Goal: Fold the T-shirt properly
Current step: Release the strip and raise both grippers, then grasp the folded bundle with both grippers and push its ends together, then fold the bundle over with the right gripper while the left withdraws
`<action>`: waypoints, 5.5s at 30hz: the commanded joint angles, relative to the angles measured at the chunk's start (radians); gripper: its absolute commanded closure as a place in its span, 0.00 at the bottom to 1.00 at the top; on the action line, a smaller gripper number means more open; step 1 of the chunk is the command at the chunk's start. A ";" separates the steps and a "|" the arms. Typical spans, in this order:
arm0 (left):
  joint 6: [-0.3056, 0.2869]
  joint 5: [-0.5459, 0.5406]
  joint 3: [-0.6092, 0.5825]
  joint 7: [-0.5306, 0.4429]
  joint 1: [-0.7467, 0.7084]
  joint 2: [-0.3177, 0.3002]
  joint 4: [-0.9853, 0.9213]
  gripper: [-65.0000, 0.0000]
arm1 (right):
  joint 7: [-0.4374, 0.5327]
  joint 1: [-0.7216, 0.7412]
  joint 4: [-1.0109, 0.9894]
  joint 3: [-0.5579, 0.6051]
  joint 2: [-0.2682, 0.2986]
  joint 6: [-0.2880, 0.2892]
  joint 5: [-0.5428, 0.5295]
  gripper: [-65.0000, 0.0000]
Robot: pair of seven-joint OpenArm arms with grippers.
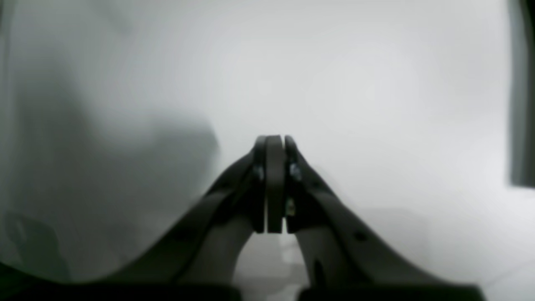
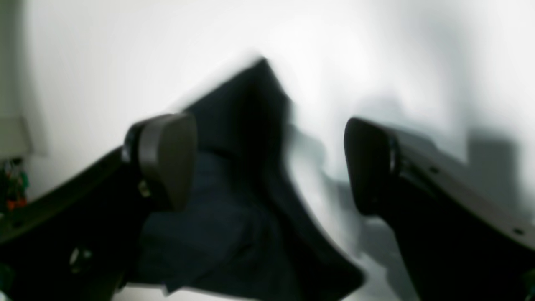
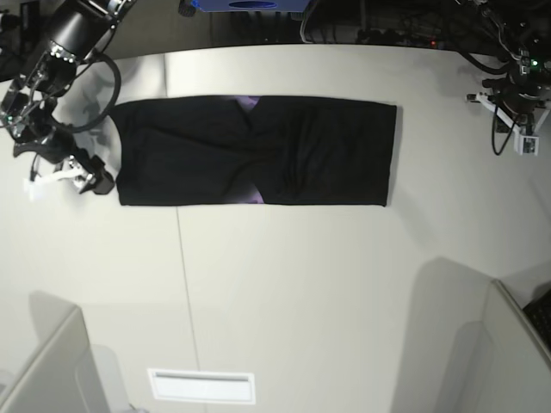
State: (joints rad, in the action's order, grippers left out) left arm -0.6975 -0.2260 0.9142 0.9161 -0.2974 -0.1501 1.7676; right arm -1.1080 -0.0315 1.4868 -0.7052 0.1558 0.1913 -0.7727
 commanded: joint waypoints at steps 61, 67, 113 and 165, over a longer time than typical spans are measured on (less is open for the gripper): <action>0.160 0.001 -0.737 -0.104 0.077 0.155 -0.096 1.00 | 0.019 -0.074 0.348 0.471 0.046 -0.220 -0.090 1.00; 0.272 -0.006 -0.852 -0.107 0.077 0.154 -0.094 1.00 | 0.021 -0.075 0.466 0.629 0.046 -0.339 -0.092 1.00; 0.275 0.000 -0.849 -0.104 0.076 0.149 -0.087 1.00 | 0.127 -0.101 0.401 0.925 -0.207 -0.359 -0.090 1.00; 0.075 -0.206 -0.157 -0.099 -0.247 0.036 0.096 1.00 | 0.311 0.043 0.318 1.197 -0.229 -0.359 -0.012 0.58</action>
State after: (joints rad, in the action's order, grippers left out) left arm -0.6155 -0.4206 0.7502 0.8337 -0.5377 -0.1028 1.8503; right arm -0.8146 -0.0067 1.7790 0.4927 -0.0597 -0.1768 -0.7647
